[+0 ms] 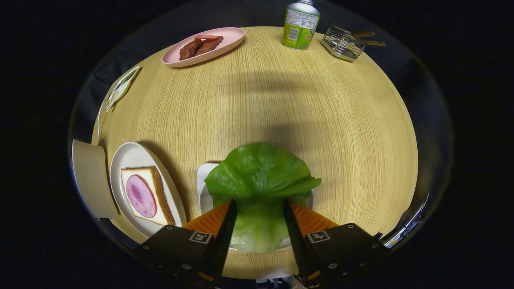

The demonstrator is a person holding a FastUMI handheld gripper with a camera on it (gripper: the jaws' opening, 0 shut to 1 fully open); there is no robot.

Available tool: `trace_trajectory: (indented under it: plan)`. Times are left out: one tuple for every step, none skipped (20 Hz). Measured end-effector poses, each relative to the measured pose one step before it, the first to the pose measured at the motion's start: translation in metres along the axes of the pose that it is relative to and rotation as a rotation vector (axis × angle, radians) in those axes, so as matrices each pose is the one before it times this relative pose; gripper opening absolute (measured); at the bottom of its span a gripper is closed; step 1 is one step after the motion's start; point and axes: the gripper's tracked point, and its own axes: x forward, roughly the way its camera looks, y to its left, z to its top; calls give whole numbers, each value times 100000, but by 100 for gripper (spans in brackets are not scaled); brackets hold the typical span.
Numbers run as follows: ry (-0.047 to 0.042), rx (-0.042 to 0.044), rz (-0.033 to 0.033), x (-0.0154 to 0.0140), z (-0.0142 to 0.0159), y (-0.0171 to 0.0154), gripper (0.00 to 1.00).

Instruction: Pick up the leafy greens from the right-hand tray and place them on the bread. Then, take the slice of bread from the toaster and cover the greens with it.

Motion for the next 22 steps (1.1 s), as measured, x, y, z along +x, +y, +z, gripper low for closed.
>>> trace_trajectory:
  plan:
    - [376, 1439, 460, -78, -24, -29, 56]
    - [24, 893, -1403, 22, 18, -390, 48]
    - [187, 1004, -232, -91, -60, -99, 29]
    - [-89, 576, -294, 184, -47, -139, 21]
    - [-49, -67, 115, -138, -46, -68, 7]
    - [-273, -1199, -367, -103, -7, -64, 3]
    - [-285, -695, -483, -242, 2, -87, 1]
    - [-358, -313, 204, -268, -115, 19, 1]
    - [-118, 246, 516, -402, -91, 44, 1]
    - [-178, 287, 464, -552, -140, 105, 1]
    - [-682, -236, 269, -589, 15, 63, 1]
    - [-1125, -375, -134, -594, 43, -22, 1]
    - [-1119, -72, -340, -671, 143, -63, 1]
    - [-1106, 614, 121, -746, 195, 179, 1]
    - [-1063, 730, 944, -790, 166, 359, 1]
    - [-1214, 275, 876, -805, 157, 373, 1]
    - [-1528, -370, 550, -897, 253, 430, 1]
    - [-1460, -467, 579, -847, 190, 516, 1]
    - [-1479, -169, 729, -848, 213, 655, 1]
    - [-1544, 166, 1116, -618, 297, 890, 1]
    - [-976, -48, 1665, -601, 161, 1066, 1]
    - [-778, -663, 1463, -485, 14, 1124, 1]
